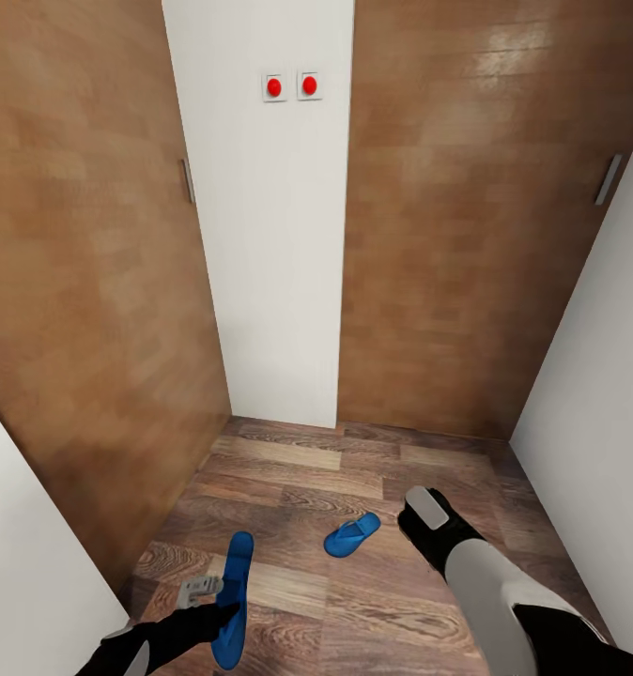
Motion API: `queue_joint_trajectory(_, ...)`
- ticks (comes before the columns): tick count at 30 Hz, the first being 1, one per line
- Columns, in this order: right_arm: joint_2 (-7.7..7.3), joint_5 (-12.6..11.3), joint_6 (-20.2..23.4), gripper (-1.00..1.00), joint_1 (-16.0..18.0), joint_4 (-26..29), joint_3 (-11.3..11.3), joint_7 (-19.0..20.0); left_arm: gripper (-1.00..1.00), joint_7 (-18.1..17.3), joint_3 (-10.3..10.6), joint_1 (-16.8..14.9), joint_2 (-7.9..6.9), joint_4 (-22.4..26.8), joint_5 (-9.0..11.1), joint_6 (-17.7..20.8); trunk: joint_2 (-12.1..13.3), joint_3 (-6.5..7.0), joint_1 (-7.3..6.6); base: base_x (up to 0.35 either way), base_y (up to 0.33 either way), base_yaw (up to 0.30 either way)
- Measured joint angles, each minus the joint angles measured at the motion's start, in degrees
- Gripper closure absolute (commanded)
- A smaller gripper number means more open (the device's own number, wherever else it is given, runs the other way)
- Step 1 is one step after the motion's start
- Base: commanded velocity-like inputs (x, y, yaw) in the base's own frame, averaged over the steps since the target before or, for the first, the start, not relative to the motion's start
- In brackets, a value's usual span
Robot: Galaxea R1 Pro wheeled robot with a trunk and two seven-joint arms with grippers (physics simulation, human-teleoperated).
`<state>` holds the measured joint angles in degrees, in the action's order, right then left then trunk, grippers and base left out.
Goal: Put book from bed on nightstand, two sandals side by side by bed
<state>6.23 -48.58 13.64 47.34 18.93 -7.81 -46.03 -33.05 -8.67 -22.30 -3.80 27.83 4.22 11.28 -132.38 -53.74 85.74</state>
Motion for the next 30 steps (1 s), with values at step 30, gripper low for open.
queue_joint_trajectory(30,0.13,-0.5,-0.1,-1.00,1.9,3.0,-0.1,-2.4,1.00,0.0,-0.1,0.0,0.41,0.0,0.0,0.0,-5.2,-2.34,2.86,0.001,0.000,0.000)
